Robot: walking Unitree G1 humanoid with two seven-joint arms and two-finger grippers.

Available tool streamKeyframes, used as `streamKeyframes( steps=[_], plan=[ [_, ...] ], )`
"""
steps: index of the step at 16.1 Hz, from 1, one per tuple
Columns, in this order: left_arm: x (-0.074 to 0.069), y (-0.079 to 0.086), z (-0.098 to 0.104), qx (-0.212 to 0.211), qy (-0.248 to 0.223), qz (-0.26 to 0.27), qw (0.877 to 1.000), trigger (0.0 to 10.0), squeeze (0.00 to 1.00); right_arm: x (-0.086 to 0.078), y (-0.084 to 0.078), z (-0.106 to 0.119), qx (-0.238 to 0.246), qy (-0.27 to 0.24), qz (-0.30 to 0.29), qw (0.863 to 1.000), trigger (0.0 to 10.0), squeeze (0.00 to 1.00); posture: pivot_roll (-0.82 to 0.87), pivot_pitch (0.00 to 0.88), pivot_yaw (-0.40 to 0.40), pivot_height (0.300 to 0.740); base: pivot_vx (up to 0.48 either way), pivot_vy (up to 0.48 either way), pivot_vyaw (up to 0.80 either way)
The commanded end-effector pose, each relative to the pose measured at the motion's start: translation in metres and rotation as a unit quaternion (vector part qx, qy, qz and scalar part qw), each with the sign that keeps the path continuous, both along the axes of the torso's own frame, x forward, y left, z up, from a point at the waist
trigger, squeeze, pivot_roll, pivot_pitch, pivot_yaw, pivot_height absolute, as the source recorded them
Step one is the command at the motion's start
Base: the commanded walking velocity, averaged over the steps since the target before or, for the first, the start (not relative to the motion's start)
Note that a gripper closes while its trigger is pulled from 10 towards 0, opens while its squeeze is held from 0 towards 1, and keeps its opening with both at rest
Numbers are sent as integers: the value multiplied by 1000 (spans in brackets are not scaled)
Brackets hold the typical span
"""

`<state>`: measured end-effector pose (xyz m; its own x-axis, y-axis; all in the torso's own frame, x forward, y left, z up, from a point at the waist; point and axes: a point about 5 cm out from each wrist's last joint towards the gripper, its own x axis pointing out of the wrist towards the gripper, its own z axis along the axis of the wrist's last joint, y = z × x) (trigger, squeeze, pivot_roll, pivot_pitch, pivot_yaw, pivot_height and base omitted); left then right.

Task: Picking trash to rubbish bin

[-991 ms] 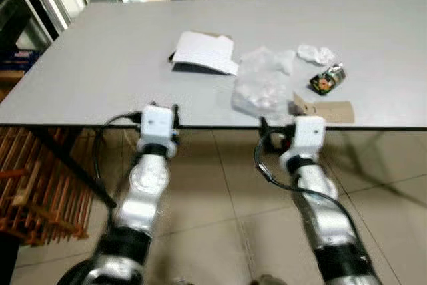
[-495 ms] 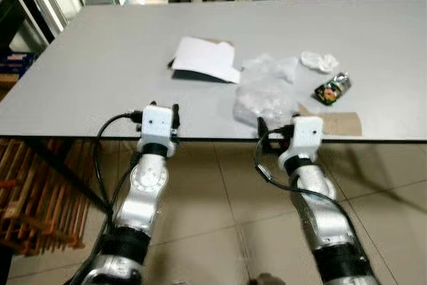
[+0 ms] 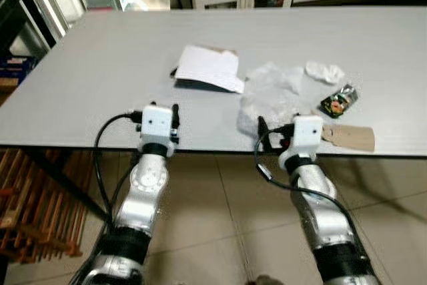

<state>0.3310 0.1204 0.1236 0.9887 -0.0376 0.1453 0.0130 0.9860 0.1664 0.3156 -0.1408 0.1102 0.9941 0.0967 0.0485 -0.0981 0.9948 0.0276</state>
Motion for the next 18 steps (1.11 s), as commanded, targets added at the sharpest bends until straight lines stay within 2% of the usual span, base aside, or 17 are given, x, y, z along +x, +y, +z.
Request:
streamKeyframes(
  steps=[1,18],
  plan=[
    [0,2,1,4,0,1,1000,10000,0,1,0,4,2,-8,-3,1000,10000,0,-60,117,51,740,304,0,0],
    [1,1,0,6,3,-4,1000,10000,0,2,-1,4,10,-9,-11,1000,10000,0,-60,117,55,740,330,0,0]
  ],
)
